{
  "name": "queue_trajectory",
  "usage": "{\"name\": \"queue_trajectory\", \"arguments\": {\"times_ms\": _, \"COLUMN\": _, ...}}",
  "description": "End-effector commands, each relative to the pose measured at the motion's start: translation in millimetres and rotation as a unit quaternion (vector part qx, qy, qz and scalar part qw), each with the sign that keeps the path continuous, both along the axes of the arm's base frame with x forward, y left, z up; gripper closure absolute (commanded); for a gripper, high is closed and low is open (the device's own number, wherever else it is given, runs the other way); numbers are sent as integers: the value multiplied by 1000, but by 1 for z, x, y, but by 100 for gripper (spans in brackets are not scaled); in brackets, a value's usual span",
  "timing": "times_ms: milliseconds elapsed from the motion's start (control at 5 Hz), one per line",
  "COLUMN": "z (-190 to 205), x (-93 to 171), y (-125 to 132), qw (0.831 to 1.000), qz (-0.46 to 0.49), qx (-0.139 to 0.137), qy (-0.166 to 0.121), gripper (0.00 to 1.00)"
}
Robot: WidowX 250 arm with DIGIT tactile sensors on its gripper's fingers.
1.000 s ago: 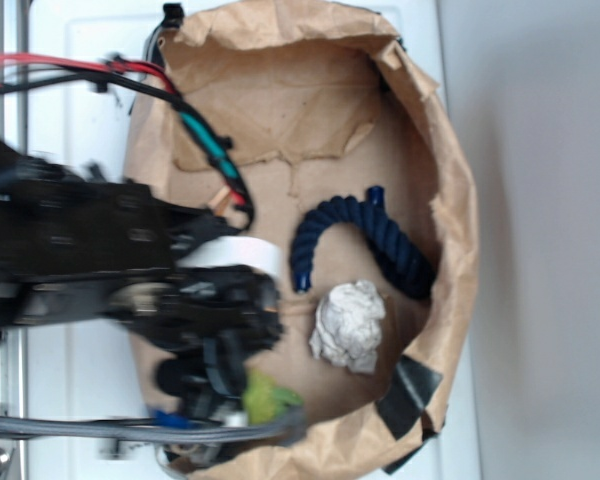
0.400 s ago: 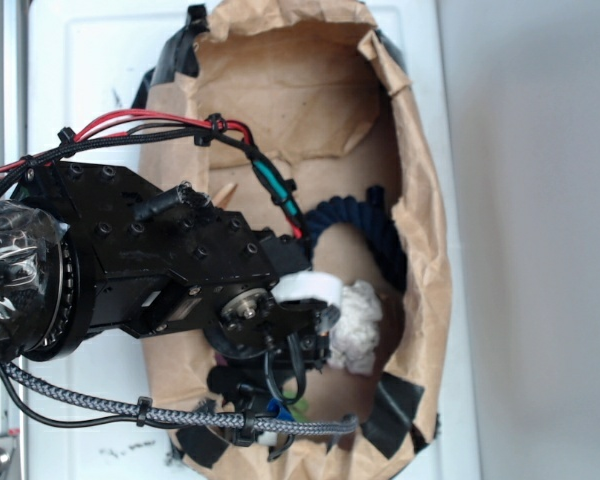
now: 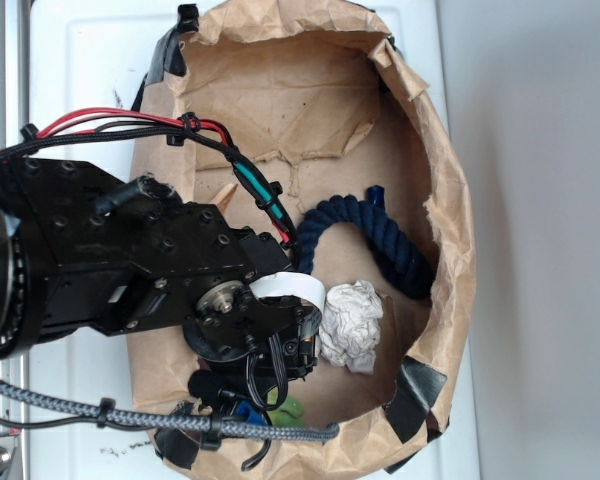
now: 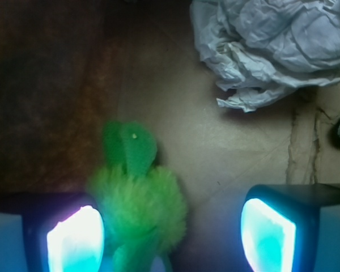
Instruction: Grab the green animal.
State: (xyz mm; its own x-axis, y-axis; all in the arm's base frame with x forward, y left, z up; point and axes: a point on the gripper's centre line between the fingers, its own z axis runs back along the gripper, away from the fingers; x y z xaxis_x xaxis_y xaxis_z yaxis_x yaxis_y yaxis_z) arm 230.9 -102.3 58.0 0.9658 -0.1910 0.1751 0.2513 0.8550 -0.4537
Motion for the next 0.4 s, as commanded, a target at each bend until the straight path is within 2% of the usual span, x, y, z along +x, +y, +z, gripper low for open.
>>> {"name": "queue_trajectory", "arguments": {"times_ms": 0, "z": 27, "x": -14, "y": 0, "qw": 999, "qz": -29, "qx": -30, "qy": -8, "gripper": 0}}
{"name": "queue_trajectory", "arguments": {"times_ms": 200, "z": 18, "x": -15, "y": -6, "qw": 999, "qz": -33, "qx": -33, "qy": -1, "gripper": 0}}
